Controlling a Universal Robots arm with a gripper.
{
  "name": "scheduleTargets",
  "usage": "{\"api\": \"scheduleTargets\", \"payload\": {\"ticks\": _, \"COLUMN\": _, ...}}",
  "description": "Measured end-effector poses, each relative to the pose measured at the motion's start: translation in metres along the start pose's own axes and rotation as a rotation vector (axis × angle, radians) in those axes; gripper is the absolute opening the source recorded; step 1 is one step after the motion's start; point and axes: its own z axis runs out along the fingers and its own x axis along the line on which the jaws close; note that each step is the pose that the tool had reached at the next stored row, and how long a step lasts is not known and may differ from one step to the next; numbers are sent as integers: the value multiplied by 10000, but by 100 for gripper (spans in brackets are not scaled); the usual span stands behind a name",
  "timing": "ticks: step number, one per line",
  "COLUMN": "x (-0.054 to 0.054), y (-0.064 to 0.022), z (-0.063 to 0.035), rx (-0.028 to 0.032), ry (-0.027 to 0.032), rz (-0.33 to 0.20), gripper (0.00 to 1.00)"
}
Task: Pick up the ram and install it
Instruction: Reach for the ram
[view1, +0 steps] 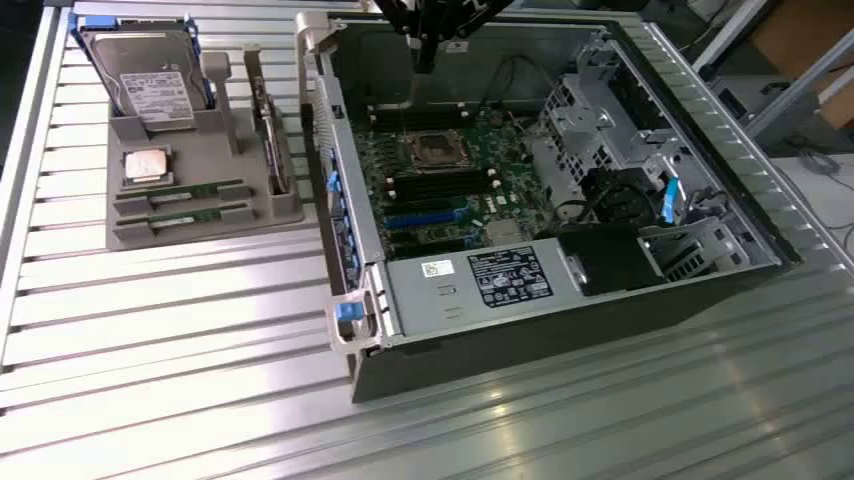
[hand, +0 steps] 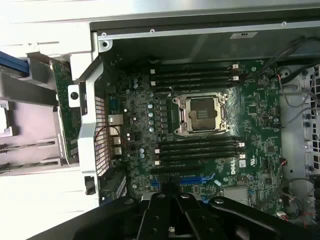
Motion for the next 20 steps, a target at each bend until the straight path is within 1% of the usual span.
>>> {"api": "scheduleTargets", "payload": {"ticks": 20, "x": 74, "y": -6, "z": -2, "rx": 0, "ry": 0, "rz": 0, "gripper": 11}}
